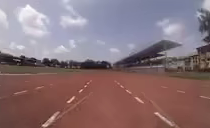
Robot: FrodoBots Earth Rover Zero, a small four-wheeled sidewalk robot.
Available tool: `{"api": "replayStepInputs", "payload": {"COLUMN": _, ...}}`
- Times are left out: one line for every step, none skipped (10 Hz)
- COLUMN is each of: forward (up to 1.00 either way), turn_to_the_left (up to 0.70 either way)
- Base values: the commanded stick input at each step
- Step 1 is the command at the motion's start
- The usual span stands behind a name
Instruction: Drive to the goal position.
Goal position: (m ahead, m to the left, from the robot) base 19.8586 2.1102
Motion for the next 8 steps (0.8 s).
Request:
{"api": "replayStepInputs", "payload": {"forward": 0.7, "turn_to_the_left": 0.0}}
{"api": "replayStepInputs", "payload": {"forward": 0.7, "turn_to_the_left": 0.0}}
{"api": "replayStepInputs", "payload": {"forward": 0.7, "turn_to_the_left": 0.0}}
{"api": "replayStepInputs", "payload": {"forward": 0.7, "turn_to_the_left": 0.0}}
{"api": "replayStepInputs", "payload": {"forward": 0.7, "turn_to_the_left": 0.0}}
{"api": "replayStepInputs", "payload": {"forward": 0.7, "turn_to_the_left": 0.0}}
{"api": "replayStepInputs", "payload": {"forward": 0.7, "turn_to_the_left": 0.0}}
{"api": "replayStepInputs", "payload": {"forward": 0.7, "turn_to_the_left": 0.0}}
